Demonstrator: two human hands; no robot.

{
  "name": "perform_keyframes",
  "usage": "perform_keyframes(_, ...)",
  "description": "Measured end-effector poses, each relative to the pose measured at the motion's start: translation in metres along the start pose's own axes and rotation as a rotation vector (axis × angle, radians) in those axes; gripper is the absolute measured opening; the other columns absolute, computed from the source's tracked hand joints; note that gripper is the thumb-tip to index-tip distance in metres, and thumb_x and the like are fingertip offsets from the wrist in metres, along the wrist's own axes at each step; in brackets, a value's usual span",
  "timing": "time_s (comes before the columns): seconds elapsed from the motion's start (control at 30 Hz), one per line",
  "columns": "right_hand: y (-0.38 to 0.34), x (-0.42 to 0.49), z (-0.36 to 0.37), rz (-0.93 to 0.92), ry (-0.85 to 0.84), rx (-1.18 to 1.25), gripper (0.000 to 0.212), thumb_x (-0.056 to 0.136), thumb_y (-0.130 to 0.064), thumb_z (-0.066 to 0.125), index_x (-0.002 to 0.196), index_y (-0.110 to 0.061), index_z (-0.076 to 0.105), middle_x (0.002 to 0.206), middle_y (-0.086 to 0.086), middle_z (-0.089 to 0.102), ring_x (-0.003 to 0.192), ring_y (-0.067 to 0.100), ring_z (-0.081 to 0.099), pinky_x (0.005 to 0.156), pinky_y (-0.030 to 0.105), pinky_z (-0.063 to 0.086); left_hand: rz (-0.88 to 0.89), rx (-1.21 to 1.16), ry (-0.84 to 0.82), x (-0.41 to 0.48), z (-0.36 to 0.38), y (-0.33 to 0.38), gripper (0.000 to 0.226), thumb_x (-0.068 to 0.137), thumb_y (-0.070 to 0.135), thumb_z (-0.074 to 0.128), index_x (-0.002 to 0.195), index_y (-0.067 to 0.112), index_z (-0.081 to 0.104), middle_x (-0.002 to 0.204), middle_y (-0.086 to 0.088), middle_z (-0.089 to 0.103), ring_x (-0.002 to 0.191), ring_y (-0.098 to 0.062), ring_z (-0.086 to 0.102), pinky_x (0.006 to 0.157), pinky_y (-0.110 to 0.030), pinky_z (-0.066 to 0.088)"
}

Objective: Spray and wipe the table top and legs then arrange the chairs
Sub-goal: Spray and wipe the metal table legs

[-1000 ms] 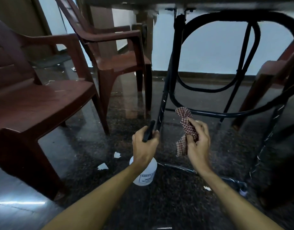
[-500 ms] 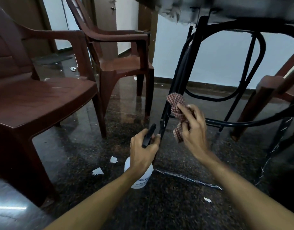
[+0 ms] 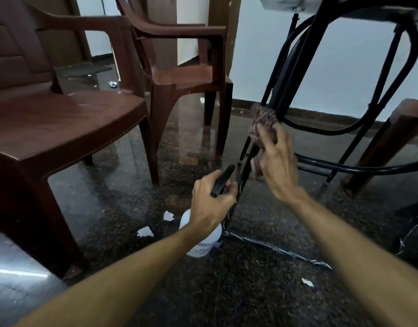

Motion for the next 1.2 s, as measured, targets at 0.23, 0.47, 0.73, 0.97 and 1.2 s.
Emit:
perform_keyframes(0.23, -0.004, -0.023, 0.018, -0.118, -0.094, -0.005, 0.078, 0.088, -0.002, 0.060, 0.155, -0.024, 0.028, 0.146, 0.014, 0.029, 0.128, 0.037, 0.041, 0.084, 0.051, 0.058, 0.011, 0.000, 0.001, 0.005, 0.003, 0.007, 0.024, 0.092, 0.021, 0.068, 0.074, 0.013, 0.056, 0.059, -0.001, 0.056, 0.056, -0.022, 0.055, 0.056, -0.033, 0.044)
perform_keyframes(0.47, 0.003, -0.035, 0.033, -0.126, -0.101, -0.007, 0.072, 0.088, -0.002, 0.065, 0.150, -0.028, 0.040, 0.134, 0.012, 0.038, 0.120, 0.034, 0.047, 0.080, 0.046, 0.058, -0.038, 0.007, -0.009, -0.005, 0.022, -0.009, 0.033, 0.093, 0.023, 0.065, 0.065, 0.016, 0.048, 0.054, -0.003, 0.047, 0.050, -0.018, 0.041, 0.051, -0.030, 0.034)
perform_keyframes(0.73, 0.006, -0.045, 0.050, -0.083, -0.080, 0.054, 0.069, 0.087, -0.004, 0.066, 0.145, -0.031, 0.043, 0.145, 0.009, 0.034, 0.125, 0.033, 0.045, 0.086, 0.047, 0.056, -0.144, 0.037, 0.045, -0.030, 0.026, -0.046, 0.027, 0.087, 0.022, 0.068, 0.067, 0.014, 0.051, 0.057, -0.012, 0.052, 0.052, -0.018, 0.042, 0.052, -0.031, 0.036)
perform_keyframes(0.97, 0.007, -0.063, 0.067, -0.090, -0.079, 0.046, 0.069, 0.084, 0.001, 0.064, 0.145, -0.028, 0.047, 0.141, 0.013, 0.040, 0.121, 0.036, 0.047, 0.086, 0.046, 0.053, -0.244, 0.125, 0.029, -0.066, 0.028, -0.094, 0.038, 0.086, 0.023, 0.065, 0.058, 0.016, 0.041, 0.051, -0.006, 0.045, 0.049, -0.022, 0.041, 0.049, -0.033, 0.033)
perform_keyframes(1.2, 0.016, -0.151, 0.133, -0.120, -0.458, 0.241, 0.048, 0.092, -0.007, 0.059, 0.132, -0.033, 0.055, 0.134, 0.006, 0.045, 0.120, 0.031, 0.046, 0.094, 0.052, 0.049, -0.341, 0.188, 0.030, -0.085, 0.024, -0.123, 0.029, 0.082, 0.025, 0.063, 0.061, 0.013, 0.047, 0.055, -0.011, 0.053, 0.051, -0.026, 0.048, 0.051, -0.045, 0.041)
Point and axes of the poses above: each hand's wrist, its own x-axis towards the middle knuckle, its own z-axis out of the palm, y = z × x, the point moved 10 cm from there along x, towards the middle knuckle
